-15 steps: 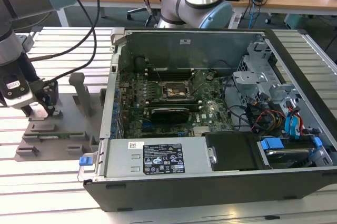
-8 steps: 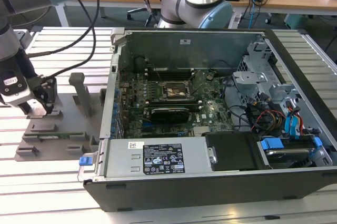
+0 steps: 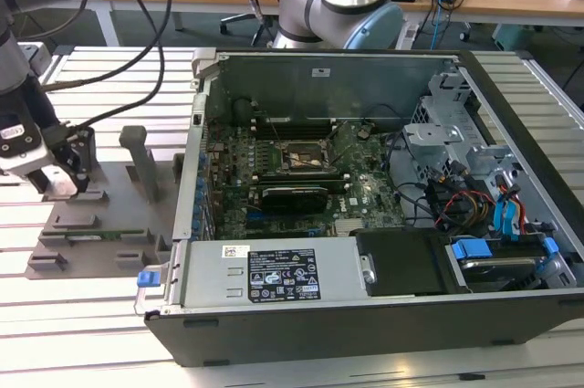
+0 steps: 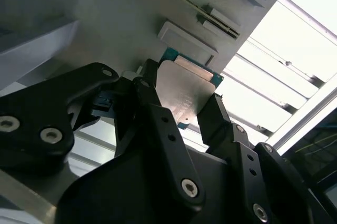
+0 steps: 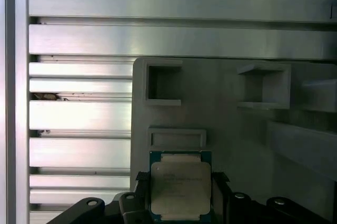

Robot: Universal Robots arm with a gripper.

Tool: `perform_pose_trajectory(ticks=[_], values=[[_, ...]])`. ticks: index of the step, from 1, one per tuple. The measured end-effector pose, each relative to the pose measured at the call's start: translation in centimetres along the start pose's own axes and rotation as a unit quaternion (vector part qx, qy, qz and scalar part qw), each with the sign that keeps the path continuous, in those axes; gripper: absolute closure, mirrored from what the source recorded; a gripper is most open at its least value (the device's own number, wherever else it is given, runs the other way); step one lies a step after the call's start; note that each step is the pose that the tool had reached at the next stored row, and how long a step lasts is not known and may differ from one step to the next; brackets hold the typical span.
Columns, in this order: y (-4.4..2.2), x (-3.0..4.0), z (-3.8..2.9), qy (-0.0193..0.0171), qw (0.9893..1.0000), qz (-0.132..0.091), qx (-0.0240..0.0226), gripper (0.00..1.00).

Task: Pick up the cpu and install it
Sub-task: 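Pick up the cpu and move it towards the insertion slot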

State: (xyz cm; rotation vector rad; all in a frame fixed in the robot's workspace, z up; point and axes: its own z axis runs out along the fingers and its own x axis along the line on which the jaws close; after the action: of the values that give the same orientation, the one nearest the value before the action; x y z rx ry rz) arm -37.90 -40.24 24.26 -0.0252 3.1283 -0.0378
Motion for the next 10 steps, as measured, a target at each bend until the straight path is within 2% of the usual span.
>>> perform_pose_trajectory(ticks=[10], values=[[-0.04, -0.02, -1.53, 0.0, 1.0, 0.0, 0.0, 0.45]])
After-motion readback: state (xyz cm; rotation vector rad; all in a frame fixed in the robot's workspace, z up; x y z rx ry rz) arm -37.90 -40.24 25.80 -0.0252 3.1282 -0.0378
